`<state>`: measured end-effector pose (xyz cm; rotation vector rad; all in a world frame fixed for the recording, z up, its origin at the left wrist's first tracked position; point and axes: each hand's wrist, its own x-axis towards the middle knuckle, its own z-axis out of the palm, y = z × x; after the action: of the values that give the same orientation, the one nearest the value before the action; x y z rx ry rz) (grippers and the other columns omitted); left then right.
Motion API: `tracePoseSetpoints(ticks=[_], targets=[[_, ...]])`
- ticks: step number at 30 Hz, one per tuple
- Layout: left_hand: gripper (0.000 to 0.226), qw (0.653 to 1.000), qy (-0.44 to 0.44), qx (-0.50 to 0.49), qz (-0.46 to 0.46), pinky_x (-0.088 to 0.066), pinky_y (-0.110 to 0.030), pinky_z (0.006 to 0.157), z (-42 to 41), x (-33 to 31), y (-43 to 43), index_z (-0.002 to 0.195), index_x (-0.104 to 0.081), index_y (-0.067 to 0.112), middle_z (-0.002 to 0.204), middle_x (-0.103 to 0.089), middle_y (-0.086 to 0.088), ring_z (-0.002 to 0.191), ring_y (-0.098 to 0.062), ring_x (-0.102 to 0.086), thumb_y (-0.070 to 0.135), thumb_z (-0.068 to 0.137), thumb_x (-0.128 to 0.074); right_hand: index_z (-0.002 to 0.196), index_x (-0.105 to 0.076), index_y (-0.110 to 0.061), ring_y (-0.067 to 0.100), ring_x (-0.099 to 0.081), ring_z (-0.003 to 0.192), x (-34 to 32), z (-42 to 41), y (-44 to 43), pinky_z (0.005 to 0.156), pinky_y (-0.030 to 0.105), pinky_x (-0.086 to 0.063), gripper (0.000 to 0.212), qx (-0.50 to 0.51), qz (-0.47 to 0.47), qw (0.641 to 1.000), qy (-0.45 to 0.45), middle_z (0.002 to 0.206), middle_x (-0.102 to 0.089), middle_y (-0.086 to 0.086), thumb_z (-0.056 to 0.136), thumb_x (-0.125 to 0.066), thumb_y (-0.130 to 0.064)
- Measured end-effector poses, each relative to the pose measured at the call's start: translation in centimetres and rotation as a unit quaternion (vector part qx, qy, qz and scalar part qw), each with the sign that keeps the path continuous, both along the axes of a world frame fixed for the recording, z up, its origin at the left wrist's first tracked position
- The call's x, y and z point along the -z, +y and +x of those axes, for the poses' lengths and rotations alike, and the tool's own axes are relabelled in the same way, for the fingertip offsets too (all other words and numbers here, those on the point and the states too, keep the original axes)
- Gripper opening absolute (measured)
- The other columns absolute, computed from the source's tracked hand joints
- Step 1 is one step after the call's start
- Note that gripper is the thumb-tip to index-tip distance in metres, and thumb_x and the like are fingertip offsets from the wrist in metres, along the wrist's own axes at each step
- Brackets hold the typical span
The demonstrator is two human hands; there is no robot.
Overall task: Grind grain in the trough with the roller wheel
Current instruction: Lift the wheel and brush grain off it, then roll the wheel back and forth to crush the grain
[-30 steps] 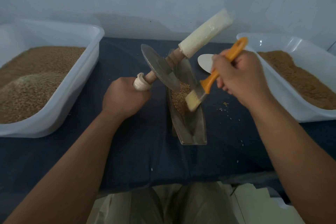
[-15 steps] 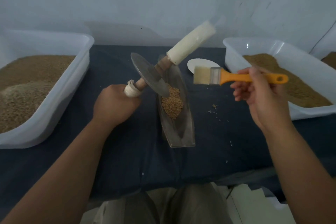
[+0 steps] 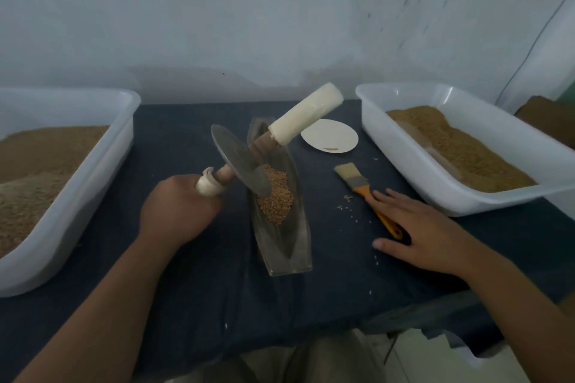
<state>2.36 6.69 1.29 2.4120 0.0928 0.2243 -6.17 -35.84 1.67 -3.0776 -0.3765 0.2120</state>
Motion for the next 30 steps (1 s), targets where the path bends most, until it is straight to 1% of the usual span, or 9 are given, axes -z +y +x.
tracePoseSetpoints(ticks=[5,7,11,13,16,18,20,26,30], targets=[[0.027,0.998,-0.015,0.003,0.066,-0.046,-0.030,0.057,0.8,-0.1,-0.6,0.067,-0.066,0.029,0.065,-0.066,0.010,0.063,-0.015,-0.063,0.049,0.083,-0.064,0.154,-0.052,-0.028,0.003,-0.022,0.157,-2.9,-0.4,3.5,0.128,0.040,-0.026,0.047,-0.002,0.231,0.945,-0.230,0.164,-0.042,-0.012,0.112,-0.034,-0.037],[0.032,0.993,-0.036,0.003,0.110,-0.044,-0.028,0.055,1.3,-0.1,-1.2,0.067,-0.064,0.030,0.065,-0.064,0.010,0.061,-0.013,-0.059,0.054,0.085,-0.057,0.155,-0.051,-0.022,0.007,-0.025,0.157,-4.7,0.7,5.7,0.127,0.030,-0.025,0.048,-0.042,0.234,0.919,-0.313,0.163,-0.042,-0.012,0.107,-0.051,-0.027],[0.048,0.977,-0.086,-0.009,0.196,-0.035,-0.024,0.052,1.9,0.0,-2.3,0.066,-0.060,0.031,0.062,-0.057,0.013,0.055,-0.009,-0.051,0.068,0.085,-0.036,0.167,-0.022,-0.022,0.012,-0.008,0.162,-7.8,4.6,9.1,0.130,0.024,-0.002,0.090,-0.094,0.115,0.940,-0.307,0.173,-0.024,-0.006,0.094,-0.071,-0.041],[0.045,0.967,-0.106,0.002,0.232,-0.032,-0.023,0.050,2.0,-0.1,-2.3,0.063,-0.057,0.030,0.057,-0.054,0.013,0.051,-0.008,-0.048,0.065,0.084,-0.038,0.168,-0.015,-0.021,0.019,-0.019,0.161,-8.4,6.6,10.3,0.131,0.033,-0.007,0.102,-0.092,0.012,0.964,-0.250,0.169,-0.035,0.000,0.090,-0.075,-0.049],[0.036,0.948,-0.126,0.028,0.290,-0.030,-0.022,0.048,1.8,-0.2,-2.0,0.062,-0.052,0.030,0.056,-0.050,0.012,0.049,-0.007,-0.045,0.059,0.084,-0.050,0.151,-0.045,-0.029,0.028,-0.063,0.120,-7.7,8.3,11.1,0.096,0.044,-0.056,0.071,-0.075,-0.072,0.974,-0.201,0.125,-0.070,-0.003,0.089,-0.070,-0.050],[0.034,0.937,-0.138,0.048,0.318,-0.031,-0.023,0.048,1.7,-0.5,-1.8,0.063,-0.049,0.030,0.057,-0.050,0.012,0.050,-0.007,-0.045,0.055,0.086,-0.055,0.112,-0.063,-0.035,0.021,-0.067,0.085,-6.8,8.5,11.0,0.064,0.037,-0.056,0.031,-0.070,-0.083,0.971,-0.214,0.094,-0.070,-0.007,0.086,-0.065,-0.052],[0.031,0.931,-0.121,0.075,0.336,-0.036,-0.026,0.051,2.0,-1.3,-1.5,0.065,-0.050,0.029,0.061,-0.052,0.011,0.054,-0.009,-0.048,0.053,0.084,-0.055,0.076,-0.053,-0.033,0.011,-0.056,0.062,-6.4,8.8,10.8,0.049,0.031,-0.044,0.026,-0.054,-0.084,0.974,-0.204,0.072,-0.059,-0.008,0.082,-0.065,-0.055],[0.023,0.917,-0.010,0.132,0.377,-0.047,-0.033,0.059,4.5,-4.1,-2.0,0.069,-0.057,0.029,0.069,-0.059,0.010,0.062,-0.012,-0.056,0.051,0.077,-0.055,0.072,-0.048,-0.032,0.010,-0.051,0.061,-4.6,11.7,11.0,0.050,0.027,-0.029,0.026,-0.012,-0.052,0.986,-0.160,0.070,-0.054,-0.010,0.080,-0.063,-0.051],[0.027,0.909,-0.046,0.091,0.404,-0.047,-0.032,0.058,7.3,-4.9,-3.3,0.070,-0.058,0.027,0.071,-0.061,0.008,0.061,-0.017,-0.057,0.050,0.086,-0.057,0.076,-0.055,-0.026,0.021,-0.060,0.068,-5.0,14.8,12.3,0.060,0.033,-0.052,0.021,0.034,-0.046,0.980,-0.192,0.073,-0.059,-0.005,0.076,-0.062,-0.045]])
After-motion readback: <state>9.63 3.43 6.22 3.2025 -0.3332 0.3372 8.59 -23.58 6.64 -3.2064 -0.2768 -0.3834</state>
